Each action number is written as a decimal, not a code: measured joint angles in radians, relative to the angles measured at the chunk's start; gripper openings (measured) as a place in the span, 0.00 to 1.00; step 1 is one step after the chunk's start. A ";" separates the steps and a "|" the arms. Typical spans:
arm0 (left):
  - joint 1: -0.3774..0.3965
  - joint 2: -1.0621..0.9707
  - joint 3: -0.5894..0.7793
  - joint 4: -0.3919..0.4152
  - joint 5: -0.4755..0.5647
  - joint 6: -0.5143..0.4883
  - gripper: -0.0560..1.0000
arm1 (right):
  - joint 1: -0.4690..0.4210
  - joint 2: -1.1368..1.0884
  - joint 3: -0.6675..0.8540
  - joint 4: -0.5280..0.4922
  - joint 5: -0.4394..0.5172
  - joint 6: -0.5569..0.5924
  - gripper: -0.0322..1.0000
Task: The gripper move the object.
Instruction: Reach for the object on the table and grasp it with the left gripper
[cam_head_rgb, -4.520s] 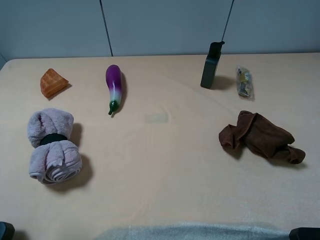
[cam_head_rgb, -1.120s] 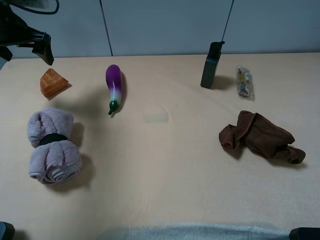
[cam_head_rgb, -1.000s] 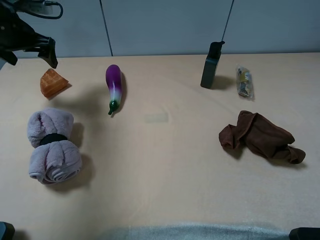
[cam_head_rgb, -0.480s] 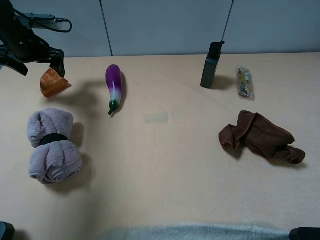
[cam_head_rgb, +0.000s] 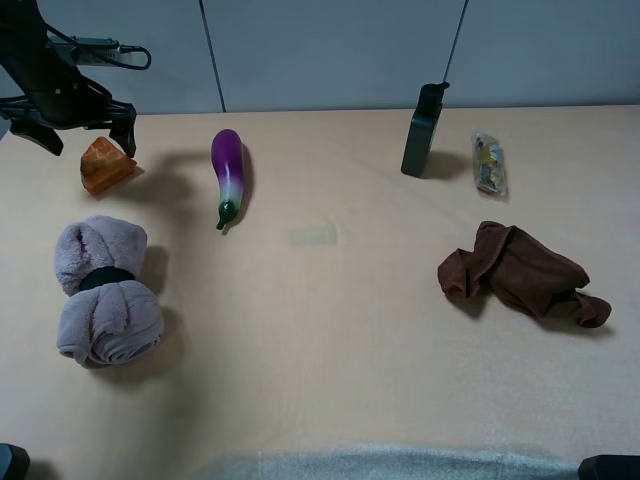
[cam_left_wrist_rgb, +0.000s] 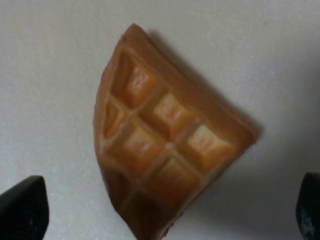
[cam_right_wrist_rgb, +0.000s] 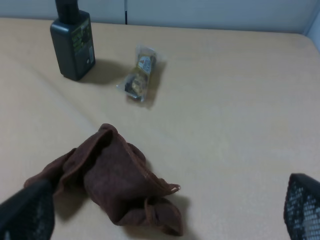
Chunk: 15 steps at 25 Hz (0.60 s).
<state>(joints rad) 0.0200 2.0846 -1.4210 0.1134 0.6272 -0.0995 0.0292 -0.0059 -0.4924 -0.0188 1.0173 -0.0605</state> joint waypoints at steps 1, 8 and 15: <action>0.000 0.007 -0.006 0.001 0.005 -0.004 0.99 | 0.000 0.000 0.000 0.000 0.000 0.000 0.70; 0.003 0.043 -0.027 0.003 0.017 -0.012 0.99 | 0.000 0.000 0.000 0.000 0.000 0.000 0.70; 0.014 0.085 -0.027 0.003 0.004 -0.015 0.99 | 0.000 0.000 0.000 0.000 0.000 0.000 0.70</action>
<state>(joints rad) 0.0338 2.1696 -1.4479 0.1162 0.6313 -0.1142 0.0292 -0.0059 -0.4924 -0.0188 1.0173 -0.0605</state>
